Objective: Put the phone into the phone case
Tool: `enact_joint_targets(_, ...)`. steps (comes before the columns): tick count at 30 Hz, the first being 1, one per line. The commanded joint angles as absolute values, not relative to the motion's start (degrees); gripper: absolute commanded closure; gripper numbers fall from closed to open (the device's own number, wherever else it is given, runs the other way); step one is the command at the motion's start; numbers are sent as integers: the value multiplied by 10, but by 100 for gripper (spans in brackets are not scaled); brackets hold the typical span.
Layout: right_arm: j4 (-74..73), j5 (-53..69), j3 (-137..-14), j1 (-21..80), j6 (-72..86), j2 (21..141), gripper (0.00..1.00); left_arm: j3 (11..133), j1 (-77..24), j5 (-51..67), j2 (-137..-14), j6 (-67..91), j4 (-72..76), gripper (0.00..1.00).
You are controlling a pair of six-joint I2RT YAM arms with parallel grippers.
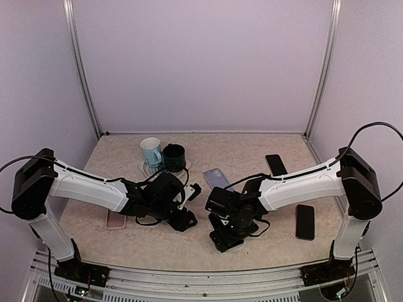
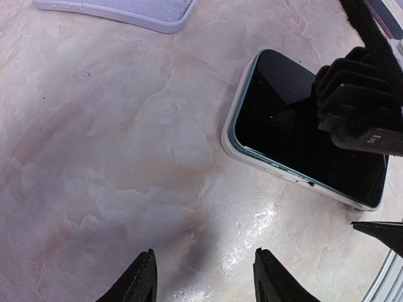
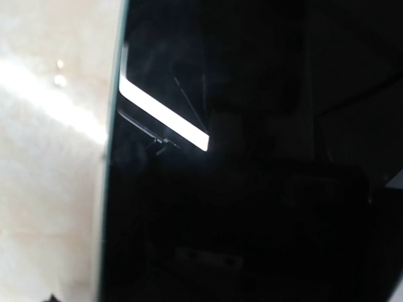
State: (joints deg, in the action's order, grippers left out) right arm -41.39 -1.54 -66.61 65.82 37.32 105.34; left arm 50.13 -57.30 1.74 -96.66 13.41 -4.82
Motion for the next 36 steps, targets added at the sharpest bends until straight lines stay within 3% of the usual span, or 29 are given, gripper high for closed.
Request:
enact_joint_targets(1, -444, -23, -678, 653, 365, 1051, 1, 509, -570, 14, -969, 130, -55, 47)
enact_joint_targets(14, -381, -2, -661, 618, 333, 1080, 2, 504, -570, 18, -973, 132, -49, 46)
enact_joint_targets(17, -375, -1, -658, 617, 324, 1084, 8, 506, -569, 16, -975, 133, -48, 46)
enact_joint_targets(23, -376, -4, -659, 618, 313, 1083, 33, 506, -570, 18, -975, 136, -46, 45)
enact_joint_targets(28, -367, -8, -653, 621, 302, 1077, 47, 511, -570, 23, -978, 138, -44, 45)
enact_joint_targets(34, -367, -22, -651, 626, 299, 1053, 49, 525, -568, 26, -983, 137, -45, 45)
enact_joint_targets(36, -371, -16, -652, 627, 298, 1047, 43, 527, -567, 26, -984, 136, -45, 45)
